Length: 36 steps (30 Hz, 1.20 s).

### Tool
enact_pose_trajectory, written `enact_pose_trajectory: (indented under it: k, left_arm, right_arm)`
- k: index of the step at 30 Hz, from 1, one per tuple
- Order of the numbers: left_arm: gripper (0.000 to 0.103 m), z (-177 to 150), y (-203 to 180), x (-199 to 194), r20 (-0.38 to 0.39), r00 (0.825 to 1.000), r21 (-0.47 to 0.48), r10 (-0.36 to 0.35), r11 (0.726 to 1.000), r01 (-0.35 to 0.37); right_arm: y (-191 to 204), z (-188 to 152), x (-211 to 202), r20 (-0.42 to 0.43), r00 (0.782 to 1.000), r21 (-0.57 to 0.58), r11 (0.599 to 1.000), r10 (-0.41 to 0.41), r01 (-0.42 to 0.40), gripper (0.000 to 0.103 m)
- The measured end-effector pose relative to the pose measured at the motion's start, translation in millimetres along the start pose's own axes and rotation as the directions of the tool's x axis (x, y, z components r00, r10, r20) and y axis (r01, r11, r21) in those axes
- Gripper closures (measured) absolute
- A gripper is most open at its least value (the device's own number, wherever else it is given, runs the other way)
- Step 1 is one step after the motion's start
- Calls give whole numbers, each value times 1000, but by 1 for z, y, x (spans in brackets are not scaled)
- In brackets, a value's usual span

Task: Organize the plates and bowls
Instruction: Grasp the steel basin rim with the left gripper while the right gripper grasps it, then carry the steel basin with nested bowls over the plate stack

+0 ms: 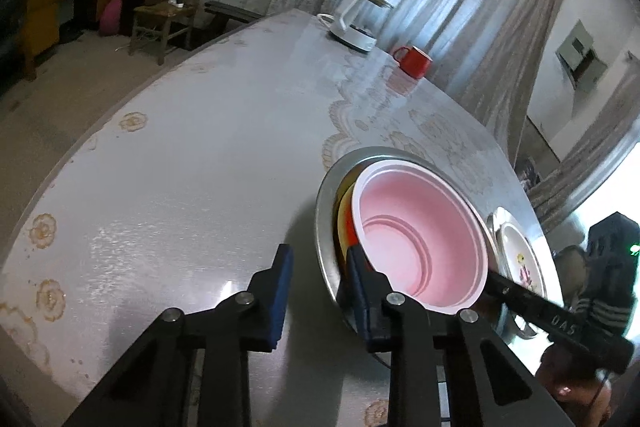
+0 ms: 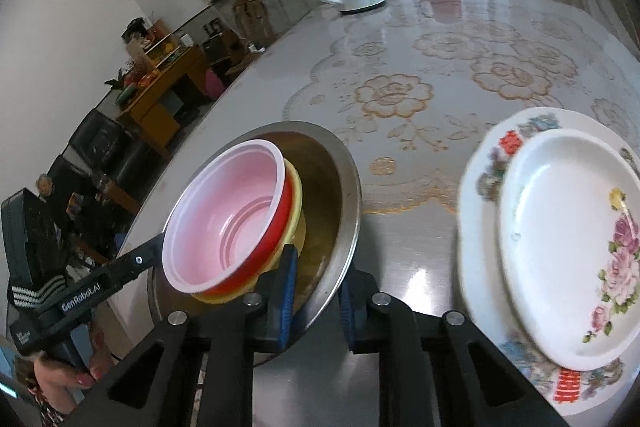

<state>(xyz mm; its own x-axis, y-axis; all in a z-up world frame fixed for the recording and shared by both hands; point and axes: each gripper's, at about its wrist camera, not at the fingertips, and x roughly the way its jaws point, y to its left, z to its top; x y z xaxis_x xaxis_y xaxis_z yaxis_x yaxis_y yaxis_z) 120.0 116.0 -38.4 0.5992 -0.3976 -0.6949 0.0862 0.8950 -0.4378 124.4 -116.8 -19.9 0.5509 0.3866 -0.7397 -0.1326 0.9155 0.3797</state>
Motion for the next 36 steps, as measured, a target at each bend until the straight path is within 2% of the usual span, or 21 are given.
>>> enact_pose_trajectory:
  k: [4, 10, 18, 21, 24, 30, 36]
  left_arm:
    - [71, -1, 0, -2, 2, 1000, 12, -9, 1000, 9]
    - [71, -2, 0, 3, -5, 999, 27, -36, 999, 36]
    - [75, -7, -18, 7, 6, 1000, 160, -6, 987, 5]
    - [79, -9, -19, 8, -1, 1000, 159, -29, 987, 29]
    - [78, -15, -21, 3, 12, 999, 174, -36, 984, 33]
    - [77, -26, -15, -11, -1, 998, 138, -70, 988, 69]
    - [76, -29, -22, -16, 15, 999, 173, -42, 984, 38]
  right_arm:
    - [-5, -2, 12, -18, 1000, 40, 999, 25, -25, 84]
    - [-12, -3, 14, 2, 997, 89, 993, 75, -74, 84]
    - [-10, -1, 18, -1, 998, 63, 996, 69, -69, 84]
    - [-10, -1, 18, 2, 997, 62, 996, 72, -72, 84]
    - [-11, -2, 17, 11, 997, 64, 995, 79, -79, 86]
    - [-12, -3, 12, 13, 996, 68, 994, 87, -88, 89]
    - [-14, -5, 11, 15, 994, 91, 990, 104, -105, 90]
